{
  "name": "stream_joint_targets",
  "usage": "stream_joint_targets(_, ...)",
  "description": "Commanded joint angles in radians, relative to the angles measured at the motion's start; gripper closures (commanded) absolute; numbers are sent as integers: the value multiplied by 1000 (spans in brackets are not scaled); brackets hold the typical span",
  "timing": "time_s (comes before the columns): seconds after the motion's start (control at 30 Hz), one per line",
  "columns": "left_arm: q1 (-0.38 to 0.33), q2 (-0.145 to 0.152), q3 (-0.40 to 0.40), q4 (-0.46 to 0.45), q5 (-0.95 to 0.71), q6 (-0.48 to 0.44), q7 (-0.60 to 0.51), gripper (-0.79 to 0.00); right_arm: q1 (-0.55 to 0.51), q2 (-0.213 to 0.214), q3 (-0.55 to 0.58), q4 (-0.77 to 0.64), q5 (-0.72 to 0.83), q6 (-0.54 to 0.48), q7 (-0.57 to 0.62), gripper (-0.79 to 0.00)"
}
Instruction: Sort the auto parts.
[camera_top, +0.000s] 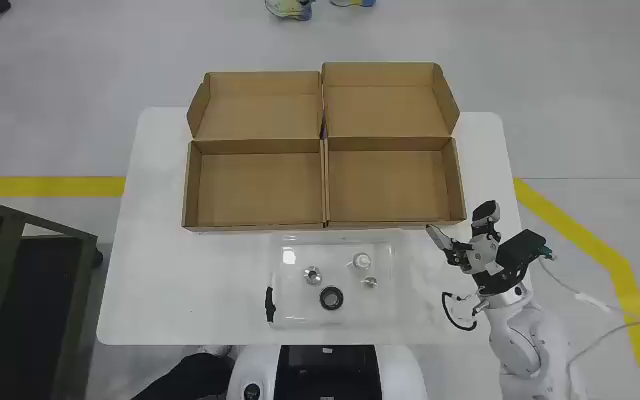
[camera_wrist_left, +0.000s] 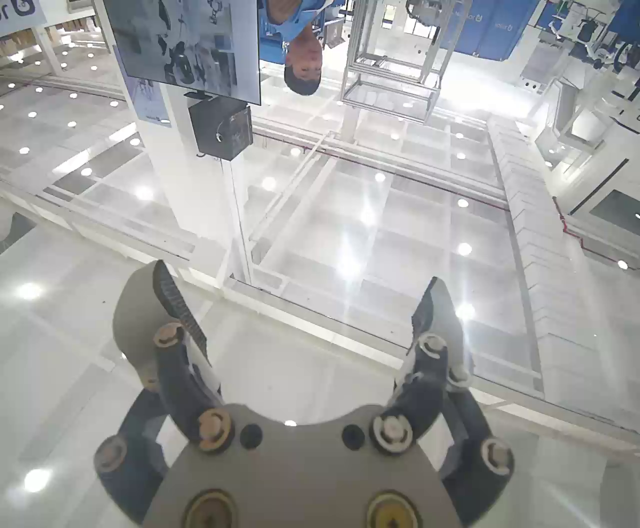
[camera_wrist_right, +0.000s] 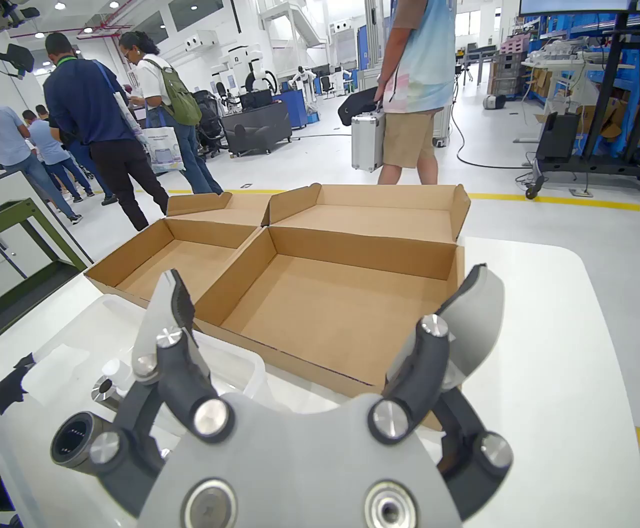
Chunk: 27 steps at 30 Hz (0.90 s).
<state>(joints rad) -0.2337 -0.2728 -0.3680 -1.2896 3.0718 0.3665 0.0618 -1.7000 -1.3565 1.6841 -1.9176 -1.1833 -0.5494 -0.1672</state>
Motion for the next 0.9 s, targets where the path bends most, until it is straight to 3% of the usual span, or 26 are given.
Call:
stream_joint_targets(0.0, 0, 0, 0, 0, 0, 0, 0, -784, 0, 0, 0, 0, 0, 0, 0, -784)
stream_joint_targets(0.87, 0, 0, 0, 0, 0, 0, 0, -785, 4, 3, -12, -4, 1, -12, 34, -785)
